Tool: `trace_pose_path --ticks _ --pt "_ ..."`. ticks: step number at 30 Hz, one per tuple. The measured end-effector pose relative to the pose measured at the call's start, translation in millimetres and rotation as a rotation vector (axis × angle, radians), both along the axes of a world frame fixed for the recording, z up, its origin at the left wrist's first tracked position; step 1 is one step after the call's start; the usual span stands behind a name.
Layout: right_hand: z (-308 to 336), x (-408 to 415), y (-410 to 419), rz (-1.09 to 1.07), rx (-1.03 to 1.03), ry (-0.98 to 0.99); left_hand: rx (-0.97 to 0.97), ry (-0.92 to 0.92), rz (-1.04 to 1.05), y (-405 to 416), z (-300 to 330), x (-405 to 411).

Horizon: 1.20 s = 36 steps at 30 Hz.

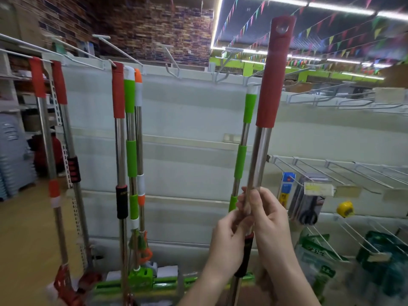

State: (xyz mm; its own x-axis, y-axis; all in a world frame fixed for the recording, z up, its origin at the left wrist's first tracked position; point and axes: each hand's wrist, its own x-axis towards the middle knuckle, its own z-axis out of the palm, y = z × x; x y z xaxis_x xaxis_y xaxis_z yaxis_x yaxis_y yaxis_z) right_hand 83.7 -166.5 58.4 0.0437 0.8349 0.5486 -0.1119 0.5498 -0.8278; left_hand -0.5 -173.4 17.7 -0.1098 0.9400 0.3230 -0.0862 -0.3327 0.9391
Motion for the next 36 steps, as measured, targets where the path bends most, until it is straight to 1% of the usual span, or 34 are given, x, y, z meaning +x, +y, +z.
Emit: trace_pose_path --ticks 4,8,14,21,25,28,32,36 --pt "6.4 -9.6 -21.3 0.027 -0.006 0.014 0.039 0.010 0.060 -23.4 6.0 -8.0" --pt "1.8 -28.5 -40.1 0.055 -0.047 0.005 0.010 0.023 0.087 -47.5 1.6 -25.7" --pt "-12.4 -71.2 -69.5 0.137 -0.107 -0.024 -0.034 -0.036 0.111 -82.8 -15.7 -67.2" --pt "-16.6 -143.8 -102.7 0.304 -0.166 -0.008 -0.053 -0.064 0.239 -119.7 -23.7 -142.2" --pt "-21.4 -189.4 -112.6 0.383 -0.181 0.017 -0.052 -0.074 0.244 -142.5 -22.3 -189.5" --pt "-25.0 -224.4 -118.7 0.422 -0.163 -0.018 -0.056 -0.028 0.288 -153.3 -22.5 -227.0" --pt "-19.1 -261.7 -127.2 0.465 -0.158 -0.050 -0.067 -0.027 0.310 -169.8 -15.4 -267.5" --pt "-13.9 -296.1 -131.3 0.527 -0.129 -0.074 -0.048 0.020 0.355 -182.9 -7.3 -301.5"
